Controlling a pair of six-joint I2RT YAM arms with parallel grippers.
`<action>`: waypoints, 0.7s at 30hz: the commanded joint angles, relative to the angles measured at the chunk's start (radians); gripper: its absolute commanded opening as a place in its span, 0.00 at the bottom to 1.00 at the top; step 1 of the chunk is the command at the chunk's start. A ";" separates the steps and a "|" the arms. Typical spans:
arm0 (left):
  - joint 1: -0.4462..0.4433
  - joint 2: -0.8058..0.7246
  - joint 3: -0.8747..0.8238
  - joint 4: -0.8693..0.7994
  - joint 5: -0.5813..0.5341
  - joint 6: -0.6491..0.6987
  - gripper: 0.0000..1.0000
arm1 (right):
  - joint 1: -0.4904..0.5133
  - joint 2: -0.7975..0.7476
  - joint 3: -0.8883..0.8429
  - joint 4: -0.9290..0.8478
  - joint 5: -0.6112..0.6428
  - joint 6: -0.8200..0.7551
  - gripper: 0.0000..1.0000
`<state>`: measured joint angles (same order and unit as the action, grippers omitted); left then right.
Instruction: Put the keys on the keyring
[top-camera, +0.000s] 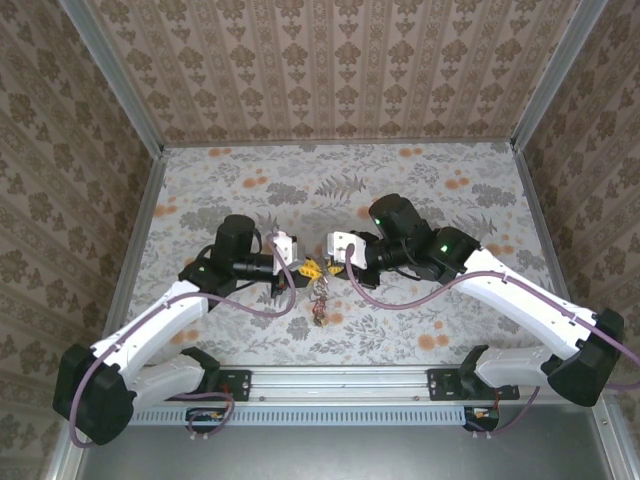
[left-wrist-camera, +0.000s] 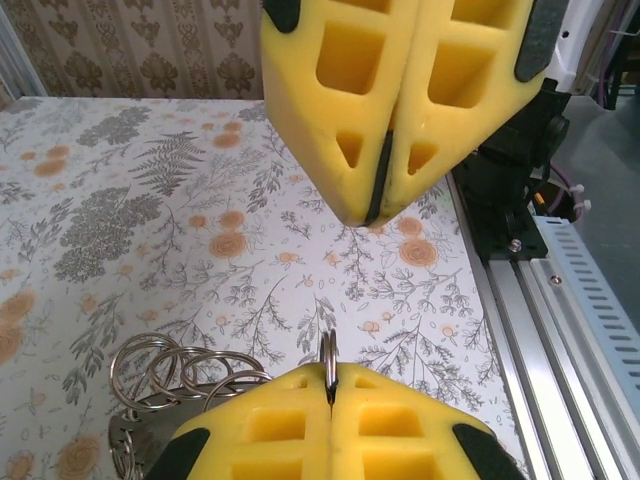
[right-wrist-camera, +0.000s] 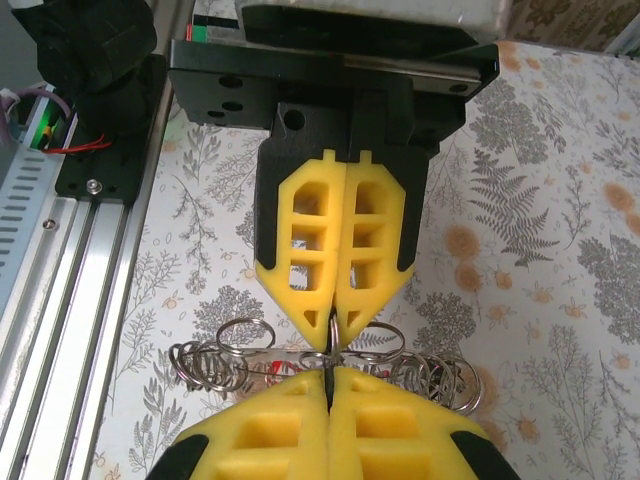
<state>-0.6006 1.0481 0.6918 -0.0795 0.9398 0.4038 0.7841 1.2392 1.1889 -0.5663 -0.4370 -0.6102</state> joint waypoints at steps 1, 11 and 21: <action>0.002 -0.021 0.013 0.089 0.070 -0.026 0.00 | -0.013 -0.012 -0.036 0.088 -0.052 0.053 0.05; 0.012 -0.086 -0.009 0.196 0.153 -0.075 0.00 | -0.098 -0.154 -0.257 0.298 -0.229 0.148 0.29; 0.012 -0.075 -0.005 0.280 0.158 -0.132 0.00 | -0.079 -0.111 -0.312 0.426 -0.261 0.262 0.42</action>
<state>-0.5938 0.9840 0.6815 0.1265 1.0523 0.3061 0.6930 1.1141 0.9070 -0.2142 -0.6884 -0.4038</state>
